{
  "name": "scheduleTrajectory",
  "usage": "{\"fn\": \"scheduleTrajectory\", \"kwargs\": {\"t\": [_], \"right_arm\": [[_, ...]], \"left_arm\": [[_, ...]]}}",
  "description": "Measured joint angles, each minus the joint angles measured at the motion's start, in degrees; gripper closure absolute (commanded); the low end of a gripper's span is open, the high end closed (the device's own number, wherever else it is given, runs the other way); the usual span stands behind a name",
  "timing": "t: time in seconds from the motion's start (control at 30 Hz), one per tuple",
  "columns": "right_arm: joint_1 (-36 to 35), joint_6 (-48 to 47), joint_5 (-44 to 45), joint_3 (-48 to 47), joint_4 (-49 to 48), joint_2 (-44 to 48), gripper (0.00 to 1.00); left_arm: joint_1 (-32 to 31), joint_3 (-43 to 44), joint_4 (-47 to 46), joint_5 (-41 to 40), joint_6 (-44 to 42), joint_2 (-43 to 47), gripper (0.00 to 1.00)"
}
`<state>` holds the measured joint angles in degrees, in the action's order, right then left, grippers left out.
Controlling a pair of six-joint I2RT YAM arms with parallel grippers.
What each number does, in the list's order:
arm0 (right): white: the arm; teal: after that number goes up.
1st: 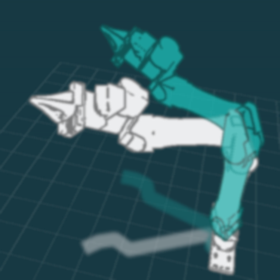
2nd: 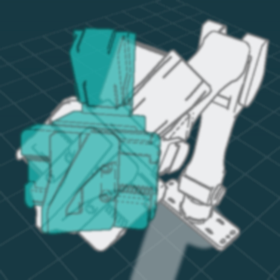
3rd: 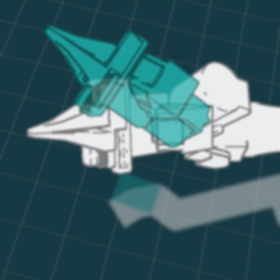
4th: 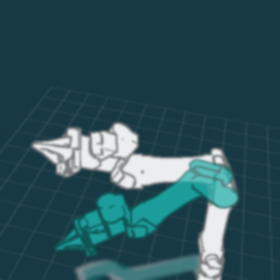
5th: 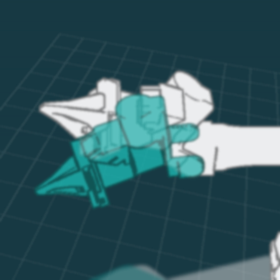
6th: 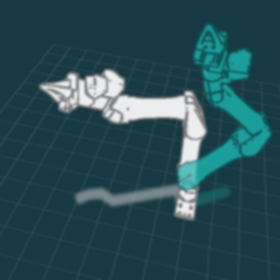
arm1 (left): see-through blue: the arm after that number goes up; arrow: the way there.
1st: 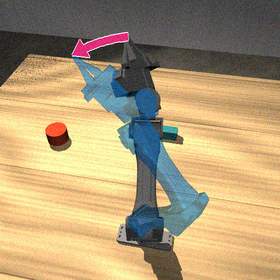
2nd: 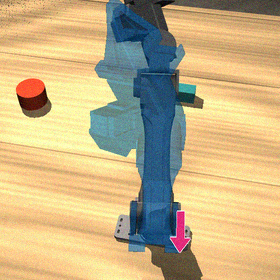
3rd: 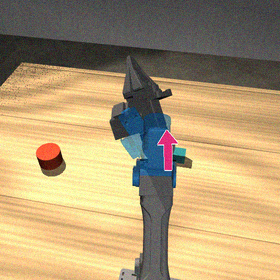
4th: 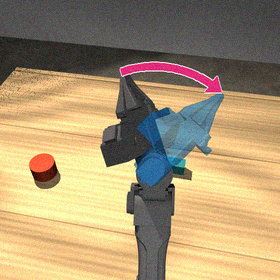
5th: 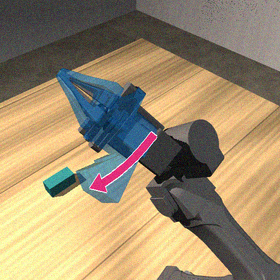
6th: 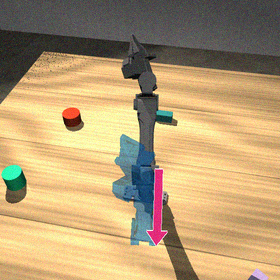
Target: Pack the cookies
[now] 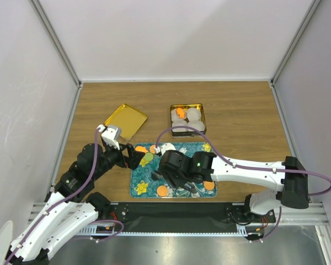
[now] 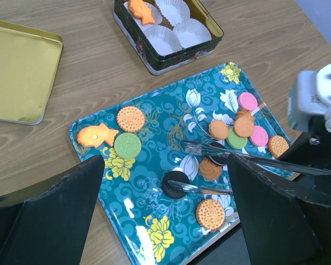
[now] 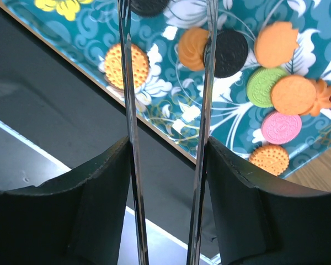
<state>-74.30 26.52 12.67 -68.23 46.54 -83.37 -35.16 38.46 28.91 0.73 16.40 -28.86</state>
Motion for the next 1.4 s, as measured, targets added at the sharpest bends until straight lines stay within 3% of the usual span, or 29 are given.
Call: {"fn": "scheduleTrajectory", "kwargs": {"t": [0.7,0.93,1.27,1.4], "right_arm": [[-0.5,-0.1,-1.7,-0.5,-2.4,-3.4,0.41],[-0.7,-0.1,-2.0,-0.5,-2.4,-3.6,0.49],[-0.8,-0.6,-2.0,-0.5,-2.0,-4.2,0.45],[-0.8,-0.9,-2.0,-0.5,-1.7,-4.2,0.48]], "left_arm": [[-0.2,0.0,0.0,0.0,0.0,0.0,0.0],[-0.3,0.0,0.0,0.0,0.0,0.0,0.0],[-0.4,0.0,0.0,0.0,0.0,0.2,0.0],[-0.5,0.0,0.0,0.0,0.0,0.2,0.0]]}}
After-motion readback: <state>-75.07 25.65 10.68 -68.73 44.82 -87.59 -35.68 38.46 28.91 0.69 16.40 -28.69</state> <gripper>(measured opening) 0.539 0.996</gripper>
